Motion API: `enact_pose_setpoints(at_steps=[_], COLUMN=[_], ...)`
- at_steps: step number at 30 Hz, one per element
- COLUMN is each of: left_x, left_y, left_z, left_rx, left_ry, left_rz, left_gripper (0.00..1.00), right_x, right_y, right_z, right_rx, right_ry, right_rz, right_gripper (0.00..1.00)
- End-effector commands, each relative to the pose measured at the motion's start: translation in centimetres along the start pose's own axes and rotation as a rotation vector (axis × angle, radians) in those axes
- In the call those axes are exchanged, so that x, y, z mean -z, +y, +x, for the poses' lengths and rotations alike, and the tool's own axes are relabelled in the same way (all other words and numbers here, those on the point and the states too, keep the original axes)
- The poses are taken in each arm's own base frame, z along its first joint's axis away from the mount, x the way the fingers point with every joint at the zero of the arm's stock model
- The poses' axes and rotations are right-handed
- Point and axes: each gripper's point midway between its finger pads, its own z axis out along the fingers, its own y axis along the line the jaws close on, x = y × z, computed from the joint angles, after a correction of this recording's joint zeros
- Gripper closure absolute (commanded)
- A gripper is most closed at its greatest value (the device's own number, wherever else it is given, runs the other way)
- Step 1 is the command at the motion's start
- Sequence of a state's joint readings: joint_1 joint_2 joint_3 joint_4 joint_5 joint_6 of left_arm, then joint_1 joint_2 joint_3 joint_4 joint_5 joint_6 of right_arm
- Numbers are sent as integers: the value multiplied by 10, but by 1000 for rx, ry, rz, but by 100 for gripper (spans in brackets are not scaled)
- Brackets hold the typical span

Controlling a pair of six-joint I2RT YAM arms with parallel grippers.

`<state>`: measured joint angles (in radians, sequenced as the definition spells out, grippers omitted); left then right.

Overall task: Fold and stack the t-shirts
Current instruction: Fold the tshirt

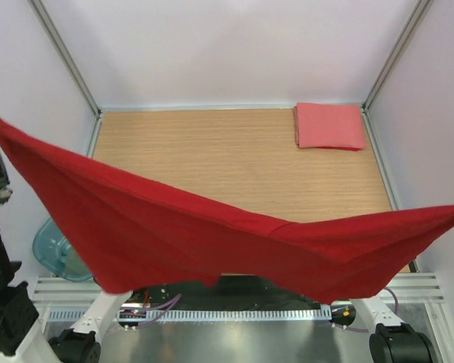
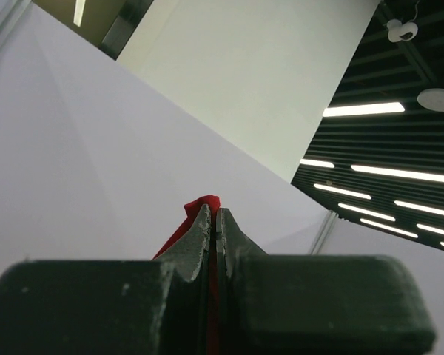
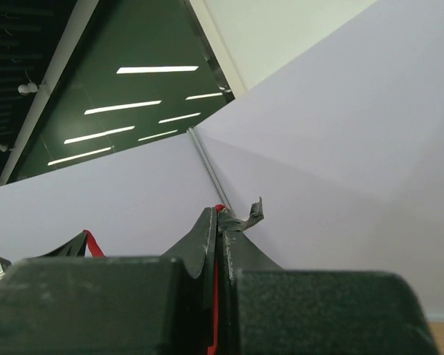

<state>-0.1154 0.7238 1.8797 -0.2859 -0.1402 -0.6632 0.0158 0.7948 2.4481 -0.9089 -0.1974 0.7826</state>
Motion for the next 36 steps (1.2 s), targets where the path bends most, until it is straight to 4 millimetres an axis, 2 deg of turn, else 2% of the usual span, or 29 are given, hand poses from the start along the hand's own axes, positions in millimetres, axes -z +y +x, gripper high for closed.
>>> enact_pose_setpoints(at_steps=[1,3,4,6,7,8,10,11,12,13,14,16,17,18,19,20,21,24,25,26,27,28,29,30,32,33,34,35,36], left_x=[-44,-59,-74,-87,-93,-102,-108,-109,-111,-103,-98,-84,-73,-64,-57,-50,-30,-14,5,1,5,23,27,22,36,29,30,41,35], left_y=[31,47,61,78,85,106,127,141,148,164,182,209,221,241,249,258,278,299,317,319,324,338,341,342,352,351,353,362,360], left_z=[46,77,108,146,171,208,253,294,312,340,376,420,441,474,492,509,544,586,614,622,632,655,663,668,689,692,697,709,711], left_rx=[-19,-9,9,21,32,36,50,58,65,74,80,78,74,76,80,83,79,86,99,104,110,131,141,152,181,192,200,215,219], left_ry=[59,112,171,243,298,359,436,520,538,589,657,730,777,826,858,896,978,1041,1102,1107,1126,1180,1201,1199,1243,1232,1235,1259,1250], left_rz=[-74,-95,-116,-130,-125,-157,-167,-162,-158,-182,-197,-235,-252,-265,-267,-268,-276,-263,-286,-277,-279,-294,-302,-293,-301,-292,-297,-314,-302], left_gripper=[99,99,99,99,100,99,100,99,99,99,99,100,100,100,99,99,100,100,100,100,99,100,100,100,100,100,99,100,100], right_x=[-51,-60,-65,-78,-79,-86,-86,-88,-87,-84,-81,-74,-66,-63,-53,-49,-44,-30,-24,-21,-18,-18,-18,-12,-9,-6,-7,-7,-5], right_y=[-39,-61,-73,-110,-122,-149,-175,-200,-216,-241,-255,-283,-306,-317,-338,-353,-365,-406,-419,-430,-443,-450,-455,-471,-484,-494,-499,-502,-508], right_z=[22,30,35,53,58,78,93,115,120,139,148,165,185,194,214,220,226,250,260,258,266,272,275,276,279,284,286,287,286], right_rx=[-35,-7,6,22,47,48,62,63,77,85,100,127,142,152,159,188,209,294,315,349,375,389,403,433,457,470,476,482,488], right_ry=[63,69,78,108,111,152,164,208,201,225,244,269,315,331,374,376,386,442,473,460,500,514,527,545,563,590,594,598,598], right_rz=[84,142,175,268,300,353,417,458,501,553,584,657,702,720,766,802,830,914,944,987,1019,1021,1024,1067,1104,1121,1125,1130,1144], right_gripper=[99,99,99,99,99,99,99,99,99,99,99,99,99,99,99,99,99,99,99,99,99,99,99,99,99,99,99,99,99])
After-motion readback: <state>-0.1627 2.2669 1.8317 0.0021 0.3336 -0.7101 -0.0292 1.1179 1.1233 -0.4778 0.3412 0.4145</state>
